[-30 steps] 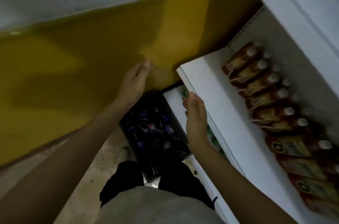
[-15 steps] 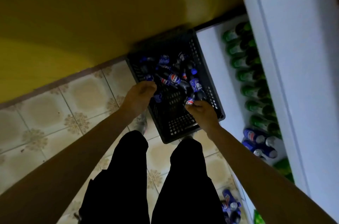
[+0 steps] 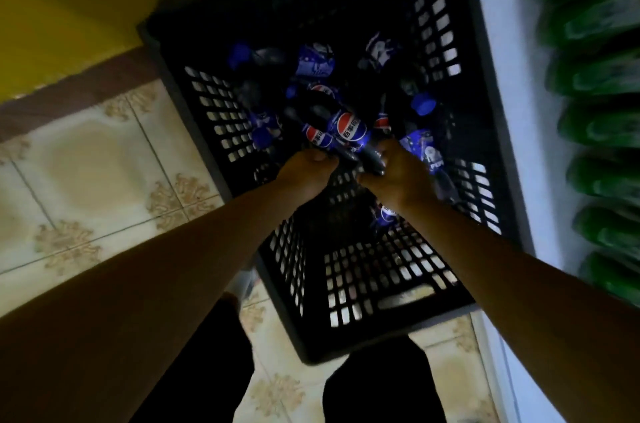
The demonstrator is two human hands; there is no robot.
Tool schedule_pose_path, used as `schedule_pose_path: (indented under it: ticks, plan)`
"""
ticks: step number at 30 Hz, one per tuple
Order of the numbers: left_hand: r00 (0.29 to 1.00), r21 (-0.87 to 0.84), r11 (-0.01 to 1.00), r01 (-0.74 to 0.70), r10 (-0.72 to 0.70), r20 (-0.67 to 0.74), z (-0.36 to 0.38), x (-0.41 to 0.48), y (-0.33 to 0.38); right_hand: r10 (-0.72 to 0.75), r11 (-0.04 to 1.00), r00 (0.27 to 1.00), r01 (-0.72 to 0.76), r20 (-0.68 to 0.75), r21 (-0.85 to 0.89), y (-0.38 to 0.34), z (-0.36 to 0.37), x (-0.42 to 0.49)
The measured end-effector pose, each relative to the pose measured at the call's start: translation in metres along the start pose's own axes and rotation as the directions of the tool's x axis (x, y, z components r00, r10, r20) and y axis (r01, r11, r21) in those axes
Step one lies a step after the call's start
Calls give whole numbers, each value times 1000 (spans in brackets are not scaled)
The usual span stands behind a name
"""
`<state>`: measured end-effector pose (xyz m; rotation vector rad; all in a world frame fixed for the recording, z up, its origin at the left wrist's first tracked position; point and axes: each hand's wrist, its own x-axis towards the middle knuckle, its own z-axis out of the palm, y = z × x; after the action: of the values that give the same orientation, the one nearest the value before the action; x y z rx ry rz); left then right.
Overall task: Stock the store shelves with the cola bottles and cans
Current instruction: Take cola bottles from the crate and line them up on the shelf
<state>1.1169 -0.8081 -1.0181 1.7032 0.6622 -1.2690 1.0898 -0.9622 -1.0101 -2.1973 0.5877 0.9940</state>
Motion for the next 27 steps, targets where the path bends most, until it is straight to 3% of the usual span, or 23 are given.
schedule_pose_path:
  ticks: [5,10,14,18,27]
  plan:
    - [996,-136,988,77,-83,-37,20,73,-1,-214,920,977,195,-20,-339,11,26,63]
    - [998,-158,986,61,-63,-6,26,66,-6,-164,793,986,154,37,-590,3,26,91]
    - [995,-145,984,98,-92,47,13,15,8,33,862,992,34,122,-505,-28,-8,57]
    - [979,-281,940,194,-170,109,-12,-75,34,174,941,978,-130,115,-313,-56,-48,-45]
    - [955,-98,970,223,-198,220,-47,-327,81,195,972,965,-214,-174,-96,-144,-100,-333]
